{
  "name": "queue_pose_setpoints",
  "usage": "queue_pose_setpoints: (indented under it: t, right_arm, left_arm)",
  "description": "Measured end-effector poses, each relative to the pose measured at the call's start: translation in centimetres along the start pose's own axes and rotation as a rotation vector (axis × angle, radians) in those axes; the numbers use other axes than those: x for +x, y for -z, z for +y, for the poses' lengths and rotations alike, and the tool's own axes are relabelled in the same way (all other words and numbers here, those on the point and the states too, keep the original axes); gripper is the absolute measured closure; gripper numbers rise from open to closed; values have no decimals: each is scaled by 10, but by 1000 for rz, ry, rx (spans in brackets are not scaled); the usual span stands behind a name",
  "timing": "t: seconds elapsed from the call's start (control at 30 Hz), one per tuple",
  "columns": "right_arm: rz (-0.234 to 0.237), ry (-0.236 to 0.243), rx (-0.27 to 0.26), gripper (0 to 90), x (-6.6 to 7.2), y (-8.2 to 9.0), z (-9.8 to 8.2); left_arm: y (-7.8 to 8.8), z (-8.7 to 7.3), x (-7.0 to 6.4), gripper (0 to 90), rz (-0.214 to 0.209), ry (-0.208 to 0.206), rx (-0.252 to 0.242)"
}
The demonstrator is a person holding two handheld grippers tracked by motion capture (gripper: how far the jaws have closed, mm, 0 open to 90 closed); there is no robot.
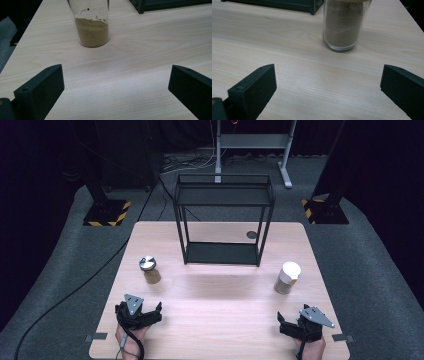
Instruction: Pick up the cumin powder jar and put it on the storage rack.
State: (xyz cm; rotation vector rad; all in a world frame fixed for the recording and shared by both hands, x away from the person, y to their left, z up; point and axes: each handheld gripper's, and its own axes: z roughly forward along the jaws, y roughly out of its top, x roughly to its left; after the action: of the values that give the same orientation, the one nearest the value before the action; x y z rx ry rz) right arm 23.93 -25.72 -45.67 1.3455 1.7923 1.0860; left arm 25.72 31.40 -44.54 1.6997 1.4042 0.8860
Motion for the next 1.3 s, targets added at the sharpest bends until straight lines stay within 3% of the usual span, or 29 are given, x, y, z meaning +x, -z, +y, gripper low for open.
queue_pose_setpoints:
  t: [0.37,0.63,0.8,1.07,1.3]
  right_arm:
    - [-3,15,9,0,2,-1,2]
    - [-4,11,2,0,2,0,0]
    - [-4,12,2,0,2,0,0]
    - [-7,14,4,0,3,0,1]
    - [-10,16,5,0,4,0,1]
  left_arm:
    - [-17,10,7,0,11,9,5]
    - [-33,23,12,0,20,-8,22]
    - [-44,29,20,0,29,7,23]
    - [-58,38,27,0,30,-3,-14]
    - [-71,41,33,0,18,25,-34]
